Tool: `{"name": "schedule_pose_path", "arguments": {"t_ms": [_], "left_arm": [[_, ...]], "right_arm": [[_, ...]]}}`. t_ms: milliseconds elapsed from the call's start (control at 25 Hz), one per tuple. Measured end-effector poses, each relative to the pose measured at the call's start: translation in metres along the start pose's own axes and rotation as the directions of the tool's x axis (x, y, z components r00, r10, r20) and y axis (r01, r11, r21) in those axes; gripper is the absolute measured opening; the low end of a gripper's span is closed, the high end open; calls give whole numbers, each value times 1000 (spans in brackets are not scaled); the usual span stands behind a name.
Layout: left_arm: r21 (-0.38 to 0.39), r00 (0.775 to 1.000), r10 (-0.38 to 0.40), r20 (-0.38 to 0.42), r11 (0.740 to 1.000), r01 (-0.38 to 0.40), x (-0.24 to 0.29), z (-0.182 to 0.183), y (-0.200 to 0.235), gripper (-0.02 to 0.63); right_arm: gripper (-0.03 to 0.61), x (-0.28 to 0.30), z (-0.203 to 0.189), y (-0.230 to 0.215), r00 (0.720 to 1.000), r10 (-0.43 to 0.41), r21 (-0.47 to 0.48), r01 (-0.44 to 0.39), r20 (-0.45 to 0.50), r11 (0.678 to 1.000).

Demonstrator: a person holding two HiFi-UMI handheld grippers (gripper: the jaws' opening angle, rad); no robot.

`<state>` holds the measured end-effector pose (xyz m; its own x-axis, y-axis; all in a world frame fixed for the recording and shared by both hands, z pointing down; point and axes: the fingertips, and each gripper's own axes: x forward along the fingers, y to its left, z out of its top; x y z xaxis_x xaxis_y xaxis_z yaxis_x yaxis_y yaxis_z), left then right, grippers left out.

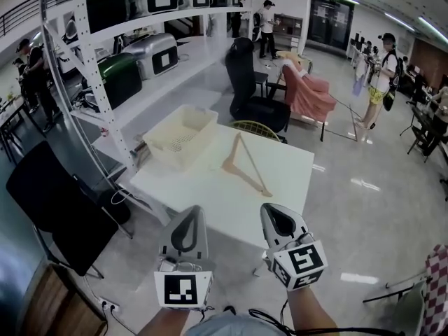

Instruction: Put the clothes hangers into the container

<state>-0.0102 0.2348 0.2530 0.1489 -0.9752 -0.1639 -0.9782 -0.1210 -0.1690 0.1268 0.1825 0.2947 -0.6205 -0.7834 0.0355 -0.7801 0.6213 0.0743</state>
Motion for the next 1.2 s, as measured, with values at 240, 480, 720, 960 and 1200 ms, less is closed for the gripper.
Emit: {"name": "schedule_pose_path", "arguments": {"t_ms": [240, 480, 720, 960, 1200], "left_arm": [[-43, 1000, -18, -22, 999, 17, 25, -13, 1, 12], [-18, 999, -14, -35, 1000, 13, 59, -34, 12, 12], [-55, 993, -30, -113, 998, 24, 107, -62, 15, 12], [-17, 993, -24, -119, 1000, 22, 167, -74, 30, 12], [9, 992, -16, -126, 1000, 18, 218, -77, 35, 13]], "right_arm": [[11, 24, -9, -14, 1000, -8, 2, 9, -19, 1000], [11, 58, -26, -33, 999, -5, 11, 6, -49, 1000], [11, 99, -48, -62, 997, -5, 41, 8, -83, 999], [11, 153, -59, -94, 994, 17, 63, -10, -107, 998], [12, 200, -55, -126, 995, 50, 71, -44, -89, 997]]}}
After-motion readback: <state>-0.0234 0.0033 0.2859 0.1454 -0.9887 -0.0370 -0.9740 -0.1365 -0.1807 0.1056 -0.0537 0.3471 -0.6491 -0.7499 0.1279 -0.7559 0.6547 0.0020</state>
